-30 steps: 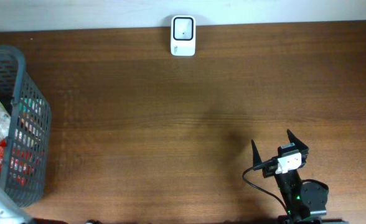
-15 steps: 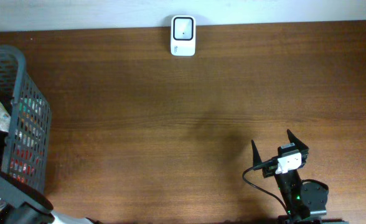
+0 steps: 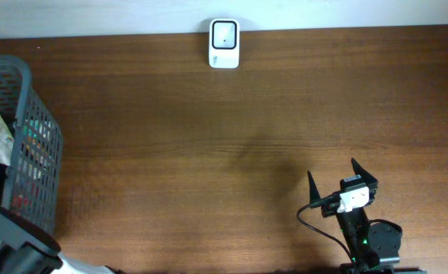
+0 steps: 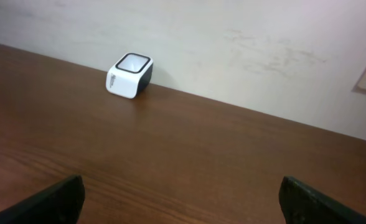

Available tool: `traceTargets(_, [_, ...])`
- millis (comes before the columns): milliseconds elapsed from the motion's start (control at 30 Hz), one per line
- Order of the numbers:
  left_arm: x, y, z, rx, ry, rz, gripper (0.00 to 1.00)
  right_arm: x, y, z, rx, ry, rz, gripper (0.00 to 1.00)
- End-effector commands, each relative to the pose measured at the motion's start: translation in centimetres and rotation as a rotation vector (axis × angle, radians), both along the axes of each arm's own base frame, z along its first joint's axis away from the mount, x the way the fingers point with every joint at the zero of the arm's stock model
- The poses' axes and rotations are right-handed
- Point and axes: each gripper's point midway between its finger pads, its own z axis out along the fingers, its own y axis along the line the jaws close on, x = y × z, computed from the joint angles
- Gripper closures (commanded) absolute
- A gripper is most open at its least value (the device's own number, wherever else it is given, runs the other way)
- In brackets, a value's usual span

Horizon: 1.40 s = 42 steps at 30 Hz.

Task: Scan the item barcode
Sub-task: 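Place the red snack bag on the table center with the left gripper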

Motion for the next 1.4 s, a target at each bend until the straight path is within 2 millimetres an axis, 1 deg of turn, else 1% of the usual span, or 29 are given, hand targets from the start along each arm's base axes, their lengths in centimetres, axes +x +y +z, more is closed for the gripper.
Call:
traceTargets(0, [1.1, 1.6, 7.0, 0.144, -0.122, 0.006, 0.96, 0.0, 0.0, -0.3, 0.007, 0.008, -0.002, 0.02])
traceTargets(67, [1.3, 1.3, 8.4, 0.159, -0.162, -0.001, 0.99, 0.0, 0.0, -0.3, 0.007, 0.008, -0.002, 0.01])
traceTargets(133, [2.1, 1.1, 11.6, 0.205, -0.228, -0.054, 1.00, 0.0, 0.0, -0.3, 0.007, 0.008, -0.002, 0.01])
traceTargets(167, [2.5, 0.7, 13.5, 0.233, -0.268, -0.084, 1.00, 0.0, 0.0, -0.3, 0.007, 0.008, -0.002, 0.02])
traceTargets(200, [3.6, -0.2, 16.6, 0.270, -0.343, -0.170, 1.00, 0.0, 0.0, -0.3, 0.007, 0.008, -0.002, 0.01])
traceTargets(233, [4.7, -1.5, 19.1, 0.302, -0.403, -0.276, 1.00, 0.0, 0.0, -0.3, 0.007, 0.008, -0.002, 0.02])
traceTargets(267, [5.6, -3.1, 21.4, 0.331, -0.458, -0.385, 1.00, 0.0, 0.0, -0.3, 0.007, 0.008, -0.002, 0.02])
traceTargets(300, [6.5, -5.3, 23.8, 0.363, -0.513, -0.508, 1.00, 0.0, 0.0, -0.3, 0.007, 0.008, -0.002, 0.02])
traceTargets(367, [8.2, -11.0, 27.5, 0.405, -0.622, -0.771, 1.00, 0.0, 0.0, -0.3, 0.007, 0.008, -0.002, 0.02])
traceTargets(433, [9.3, -16.6, 29.5, 0.390, -0.728, -0.981, 0.99, 0.0, 0.0, -0.3, 0.007, 0.008, -0.002, 0.02])
traceTargets(467, [10.2, -20.7, 30.0, 0.331, -0.797, -1.100, 0.99, 0.0, 0.0, -0.3, 0.007, 0.008, -0.002, 0.01])
traceTargets(533, [11.3, -25.9, 29.4, 0.242, -0.828, -1.236, 0.99, 0.0, 0.0, -0.3, 0.007, 0.008, -0.002, 0.02])
traceTargets(600, [12.7, -32.6, 27.1, 0.134, -0.817, -1.433, 0.95, 0.0, 0.0, -0.3, 0.007, 0.008, -0.002, 0.02])
traceTargets(633, [13.1, -35.1, 25.9, 0.085, -0.803, -1.500, 0.92, 0.0, 0.0, -0.3, 0.007, 0.008, -0.002, 0.02])
traceTargets(700, [14.1, -39.5, 23.0, -0.029, -0.755, -1.603, 0.88, 0.0, 0.0, -0.3, 0.007, 0.008, -0.002, 0.02])
traceTargets(733, [14.5, -40.9, 21.4, -0.063, -0.716, -1.630, 0.87, 0.0, 0.0, -0.3, 0.007, 0.008, -0.002, 0.02])
traceTargets(800, [15.5, -43.5, 17.1, -0.125, -0.596, -1.676, 0.86, 0.0, 0.0, -0.3, 0.007, 0.008, -0.002, 0.02])
traceTargets(867, [15.8, -44.9, 14.5, -0.156, -0.525, -1.700, 0.82, 0.0, 0.0, -0.3, 0.007, 0.008, -0.002, 0.02])
traceTargets(900, [15.9, -45.6, 13.4, -0.156, -0.488, -1.713, 0.64, 0.0, 0.0, -0.3, 0.007, 0.008, -0.002, 0.02])
traceTargets(933, [16.0, -45.7, 13.1, -0.140, -0.471, -1.715, 0.52, 0.0, 0.0, -0.3, 0.007, 0.008, -0.002, 0.02])
traceTargets(967, [16.1, -45.6, 13.0, -0.112, -0.451, -1.708, 0.35, 0.0, 0.0, -0.3, 0.007, 0.008, -0.002, 0.02])
traceTargets(1000, [16.2, -45.5, 13.0, -0.091, -0.442, -1.706, 0.24, 0.0, 0.0, -0.3, 0.007, 0.008, -0.002, 0.02])
traceTargets(1067, [16.4, -45.6, 13.6, -0.080, -0.455, -1.708, 0.14, 0.0, 0.0, -0.3, 0.007, 0.008, -0.002, 0.02])
traceTargets(1167, [17.1, -45.2, 15.5, -0.059, -0.499, -1.672, 0.14, 0.0, 0.0, -0.3, 0.007, 0.008, -0.002, 0.02])
traceTargets(1200, [17.7, -44.4, 16.5, -0.030, -0.510, -1.623, 0.15, 0.0, 0.0, -0.3, 0.007, 0.008, -0.002, 0.02])
traceTargets(1233, [18.4, -42.3, 18.3, 0.032, -0.515, -1.540, 0.16, 0.0, 0.0, -0.3, 0.007, 0.008, -0.002, 0.02])
traceTargets(1267, [18.7, -40.2, 20.1, 0.096, -0.515, -1.474, 0.22, 0.0, 0.0, -0.3, 0.007, 0.008, -0.002, 0.02])
traceTargets(1300, [18.9, -37.7, 21.7, 0.158, -0.505, -1.381, 0.25, 0.0, 0.0, -0.3, 0.007, 0.008, -0.002, 0.02])
traceTargets(1367, [18.3, -32.5, 24.6, 0.267, -0.486, -1.168, 0.26, 0.0, 0.0, -0.3, 0.007, 0.008, -0.002, 0.02])
